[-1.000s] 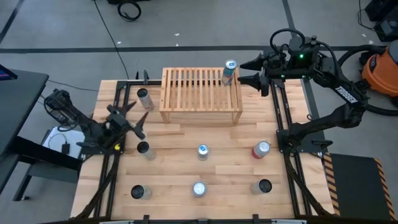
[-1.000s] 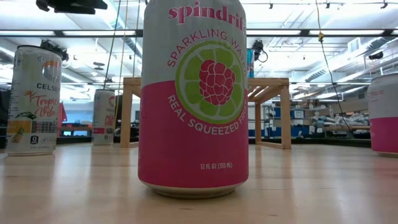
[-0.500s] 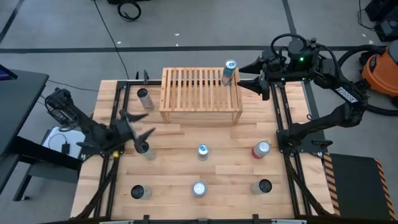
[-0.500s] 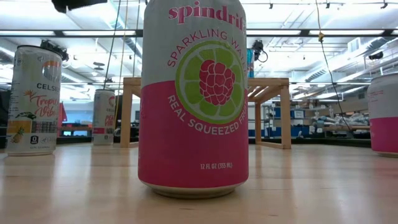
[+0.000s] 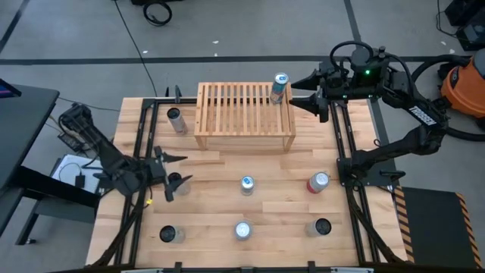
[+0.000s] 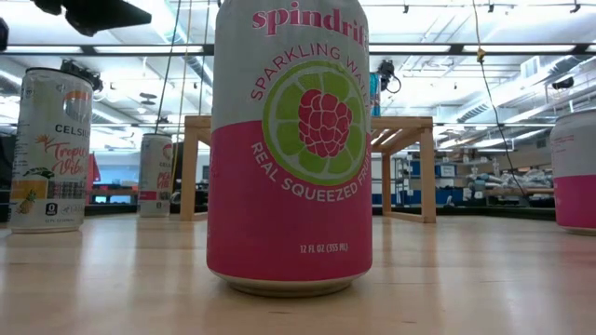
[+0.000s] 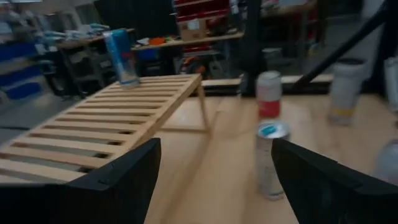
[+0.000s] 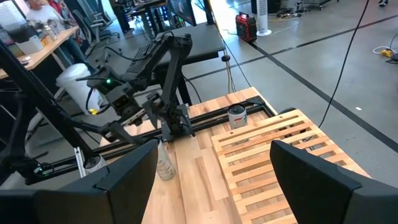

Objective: Place canned beverage on shelf
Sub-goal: Put the left white and yellow soda can on the shelf

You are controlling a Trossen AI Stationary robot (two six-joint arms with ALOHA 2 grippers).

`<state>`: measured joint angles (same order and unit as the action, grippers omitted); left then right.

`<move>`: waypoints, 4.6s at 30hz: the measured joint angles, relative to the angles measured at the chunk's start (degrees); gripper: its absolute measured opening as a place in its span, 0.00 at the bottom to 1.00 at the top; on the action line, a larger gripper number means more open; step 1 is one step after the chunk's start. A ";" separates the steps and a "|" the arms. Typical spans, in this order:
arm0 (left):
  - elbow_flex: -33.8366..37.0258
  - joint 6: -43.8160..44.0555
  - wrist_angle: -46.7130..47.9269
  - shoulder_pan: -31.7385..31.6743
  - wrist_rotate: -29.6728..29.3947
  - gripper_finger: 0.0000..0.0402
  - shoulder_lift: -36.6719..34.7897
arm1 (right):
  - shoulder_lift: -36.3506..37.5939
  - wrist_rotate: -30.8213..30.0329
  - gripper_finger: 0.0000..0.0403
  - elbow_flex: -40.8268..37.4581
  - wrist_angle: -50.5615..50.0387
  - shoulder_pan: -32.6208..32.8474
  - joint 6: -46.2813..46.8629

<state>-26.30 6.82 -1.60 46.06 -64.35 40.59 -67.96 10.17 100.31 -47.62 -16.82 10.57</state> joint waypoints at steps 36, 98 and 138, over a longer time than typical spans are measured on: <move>-24.04 25.40 58.37 -14.79 38.08 0.78 0.34 | 0.00 0.00 0.80 -0.02 -0.09 0.00 0.42; -24.71 11.78 49.53 -25.04 54.22 0.63 14.98 | -1.42 0.00 0.80 -0.04 -0.09 -0.02 0.00; -71.27 -24.03 63.56 -69.88 64.78 0.65 45.43 | -1.40 0.00 0.80 -0.04 -2.19 0.00 -0.65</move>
<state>-97.58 -17.21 61.96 -23.82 0.43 86.01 -69.36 10.17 100.27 -49.81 -16.82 9.91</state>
